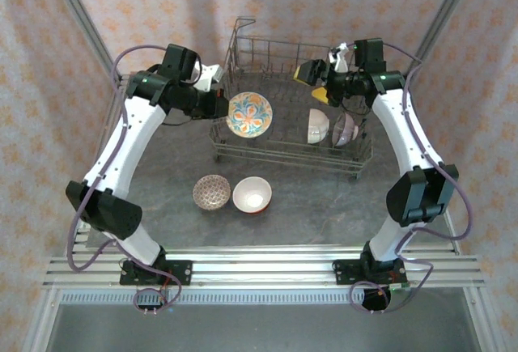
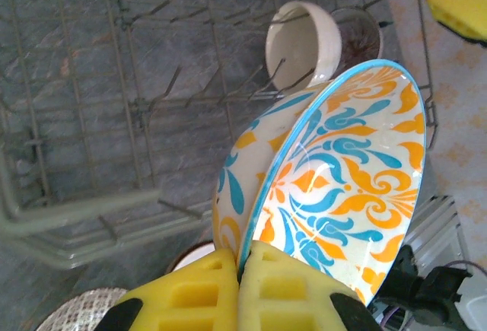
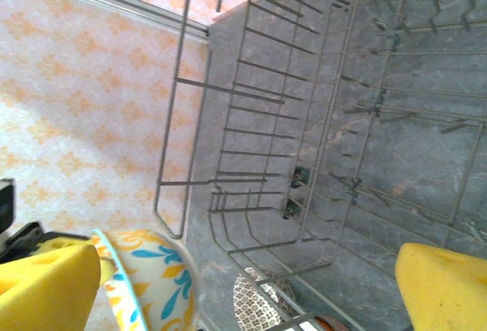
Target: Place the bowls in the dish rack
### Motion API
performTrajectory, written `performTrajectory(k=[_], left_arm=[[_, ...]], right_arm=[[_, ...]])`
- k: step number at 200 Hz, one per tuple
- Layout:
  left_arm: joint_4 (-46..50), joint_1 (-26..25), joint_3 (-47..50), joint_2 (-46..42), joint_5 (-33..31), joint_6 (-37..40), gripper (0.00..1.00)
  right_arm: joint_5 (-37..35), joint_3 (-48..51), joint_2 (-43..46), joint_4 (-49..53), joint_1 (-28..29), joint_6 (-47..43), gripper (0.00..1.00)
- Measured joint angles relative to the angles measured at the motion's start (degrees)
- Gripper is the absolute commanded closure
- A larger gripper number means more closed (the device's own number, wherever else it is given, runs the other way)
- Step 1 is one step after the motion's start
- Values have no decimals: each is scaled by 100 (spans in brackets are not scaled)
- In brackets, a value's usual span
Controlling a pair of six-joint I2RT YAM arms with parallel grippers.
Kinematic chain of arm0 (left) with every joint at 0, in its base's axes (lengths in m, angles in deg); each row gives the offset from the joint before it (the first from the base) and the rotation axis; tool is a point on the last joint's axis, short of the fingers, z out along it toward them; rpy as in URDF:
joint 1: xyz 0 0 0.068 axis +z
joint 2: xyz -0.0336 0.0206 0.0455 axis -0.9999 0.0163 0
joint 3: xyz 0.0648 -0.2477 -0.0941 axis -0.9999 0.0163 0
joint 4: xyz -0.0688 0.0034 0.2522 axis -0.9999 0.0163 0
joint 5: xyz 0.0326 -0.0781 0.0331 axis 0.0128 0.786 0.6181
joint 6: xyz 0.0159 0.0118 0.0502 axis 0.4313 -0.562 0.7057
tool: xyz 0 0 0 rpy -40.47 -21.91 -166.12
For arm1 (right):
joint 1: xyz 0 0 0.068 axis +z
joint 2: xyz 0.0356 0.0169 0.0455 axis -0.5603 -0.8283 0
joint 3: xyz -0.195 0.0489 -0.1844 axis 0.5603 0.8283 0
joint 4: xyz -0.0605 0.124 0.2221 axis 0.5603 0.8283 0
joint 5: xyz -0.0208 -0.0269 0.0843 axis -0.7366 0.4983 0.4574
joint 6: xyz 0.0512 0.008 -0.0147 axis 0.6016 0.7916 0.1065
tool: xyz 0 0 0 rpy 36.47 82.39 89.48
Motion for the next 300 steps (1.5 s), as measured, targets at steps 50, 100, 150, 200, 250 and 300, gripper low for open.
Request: performTrajectory(k=[50, 100, 150, 200, 250, 300], left_arm=[[-396, -22, -339, 509, 396, -238, 100], [-968, -44, -564, 911, 883, -717, 100], [-1878, -44, -564, 1097, 1392, -1532, 100], [-2511, -61, -564, 1158, 1838, -2135, 100], [-3027, -157, -564, 1370, 2120, -2588, 100], [-3248, -341, -564, 1449, 2186, -2830, 100]], right_arm=[[476, 280, 190, -636, -63, 380, 1], [750, 439, 323, -852, -74, 431, 1], [791, 820, 579, -1064, -79, 442, 1], [894, 1276, 852, -1764, -79, 754, 1], [973, 1462, 1130, -2055, -79, 791, 1], [1001, 1462, 1163, -2122, -83, 793, 1]])
